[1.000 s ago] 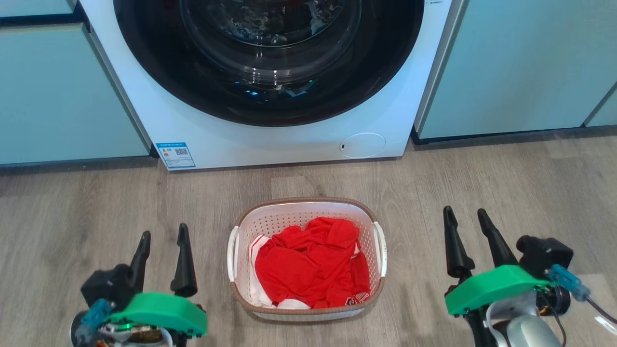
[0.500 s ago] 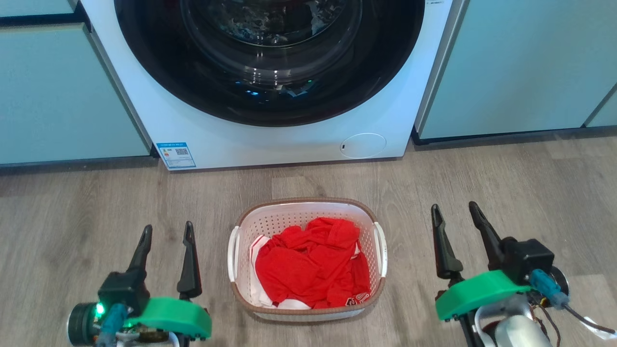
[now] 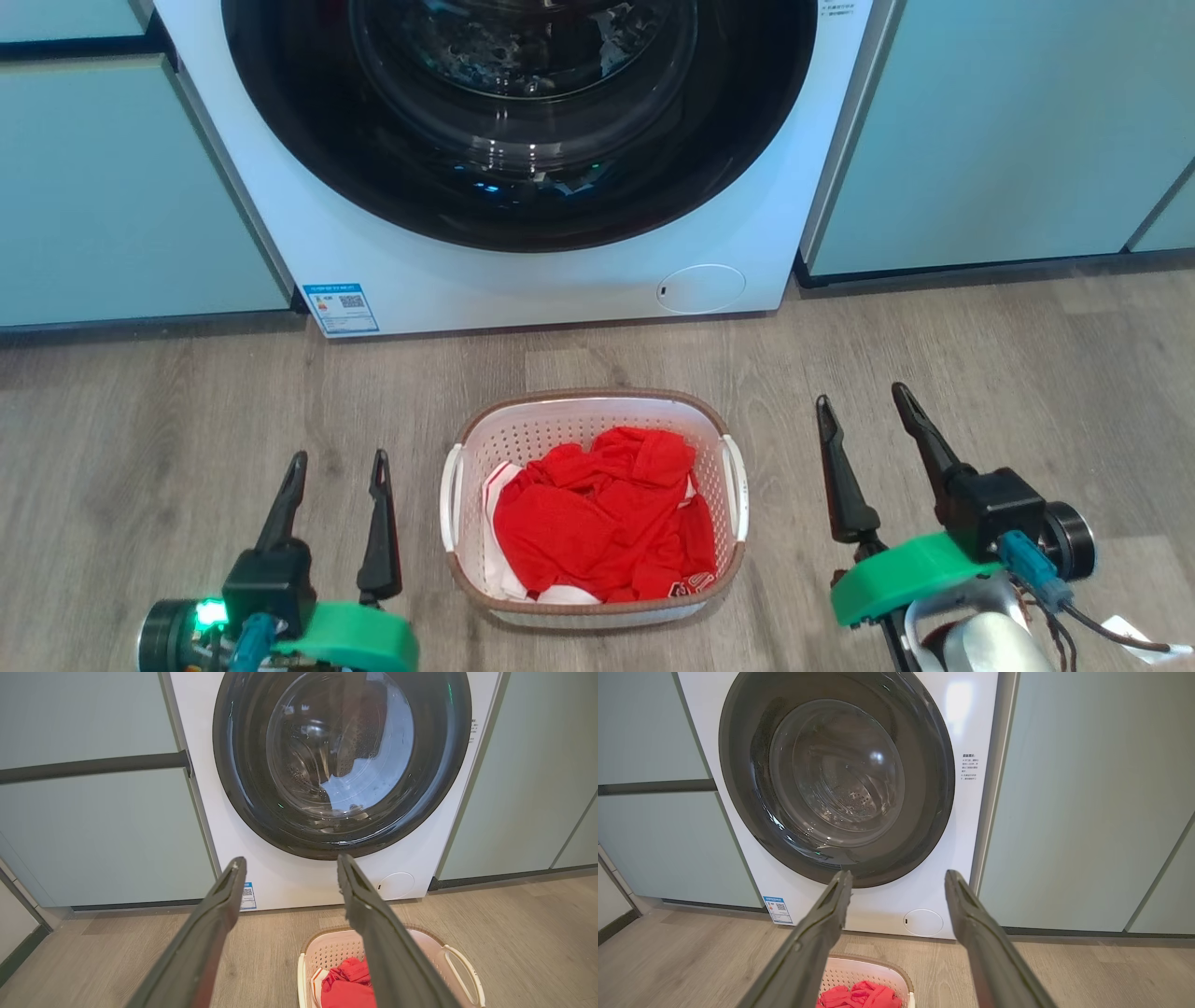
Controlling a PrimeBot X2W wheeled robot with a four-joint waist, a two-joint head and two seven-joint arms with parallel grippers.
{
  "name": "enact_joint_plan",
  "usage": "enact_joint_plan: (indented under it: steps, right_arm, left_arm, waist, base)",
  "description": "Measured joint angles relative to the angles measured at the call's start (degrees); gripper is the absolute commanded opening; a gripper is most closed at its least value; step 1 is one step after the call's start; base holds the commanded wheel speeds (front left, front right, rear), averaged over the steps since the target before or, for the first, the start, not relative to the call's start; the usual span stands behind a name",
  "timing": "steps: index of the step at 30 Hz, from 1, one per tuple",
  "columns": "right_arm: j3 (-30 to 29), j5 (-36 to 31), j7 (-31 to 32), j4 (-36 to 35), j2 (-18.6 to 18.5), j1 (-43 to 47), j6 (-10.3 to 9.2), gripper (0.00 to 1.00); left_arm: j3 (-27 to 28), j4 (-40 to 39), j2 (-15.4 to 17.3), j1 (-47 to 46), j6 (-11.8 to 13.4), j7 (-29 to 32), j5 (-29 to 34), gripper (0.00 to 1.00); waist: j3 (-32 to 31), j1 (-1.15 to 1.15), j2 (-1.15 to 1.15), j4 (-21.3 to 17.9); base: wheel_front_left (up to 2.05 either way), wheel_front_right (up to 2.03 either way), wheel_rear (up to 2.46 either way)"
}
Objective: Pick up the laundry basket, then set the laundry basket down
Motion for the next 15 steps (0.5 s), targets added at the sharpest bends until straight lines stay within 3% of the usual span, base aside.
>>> enact_joint_plan:
  steps: [15]
  right_arm:
    - [-0.02, 0.00, 0.00, 0.00, 0.00, 0.01, 0.00, 1.00]
  left_arm:
    - [0.31, 0.14, -0.24, 0.02, -0.48, 0.00, 0.00, 1.00]
  waist:
    - [-0.12, 0.00, 0.00, -0.13]
  base:
    - [0.00, 0.00, 0.00]
